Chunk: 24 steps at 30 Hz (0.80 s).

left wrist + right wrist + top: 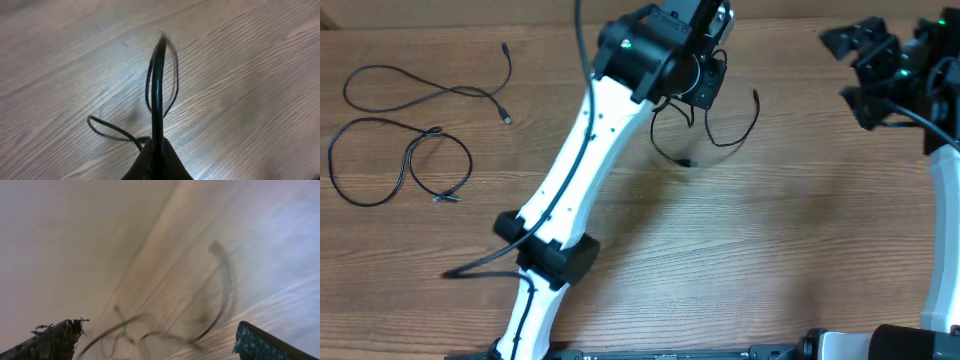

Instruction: Untangle cables

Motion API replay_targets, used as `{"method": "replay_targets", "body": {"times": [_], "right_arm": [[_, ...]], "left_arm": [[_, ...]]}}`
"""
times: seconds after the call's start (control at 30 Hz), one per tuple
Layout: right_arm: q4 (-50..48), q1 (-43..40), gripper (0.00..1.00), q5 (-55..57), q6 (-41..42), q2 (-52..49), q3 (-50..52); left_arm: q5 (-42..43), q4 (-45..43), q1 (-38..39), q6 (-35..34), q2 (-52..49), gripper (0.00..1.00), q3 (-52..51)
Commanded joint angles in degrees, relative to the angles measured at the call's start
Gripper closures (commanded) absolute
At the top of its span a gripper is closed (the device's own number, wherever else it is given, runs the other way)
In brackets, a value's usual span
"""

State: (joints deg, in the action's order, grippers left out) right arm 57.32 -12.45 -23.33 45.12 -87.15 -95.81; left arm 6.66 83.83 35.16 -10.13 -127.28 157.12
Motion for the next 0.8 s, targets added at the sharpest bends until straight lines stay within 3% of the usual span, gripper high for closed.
{"method": "replay_targets", "body": {"times": [0.0, 0.37, 0.77], "right_arm": [[2.19, -3.04, 0.0, 4.04, -0.68, 1.11, -0.96], [9.86, -4.39, 0.0, 11.32, -0.66, 1.09, -0.9], [9.88, -4.39, 0.0, 11.34, -0.68, 1.09, -0.9]], "left_arm": [[0.42, 1.03, -0.2, -2.47, 8.44, 0.96, 1.66], [0.26, 12.96, -14.47, -21.29, 16.74, 0.96, 1.64], [4.94, 12.98, -26.34, -24.74, 18.29, 0.96, 1.6]]}}
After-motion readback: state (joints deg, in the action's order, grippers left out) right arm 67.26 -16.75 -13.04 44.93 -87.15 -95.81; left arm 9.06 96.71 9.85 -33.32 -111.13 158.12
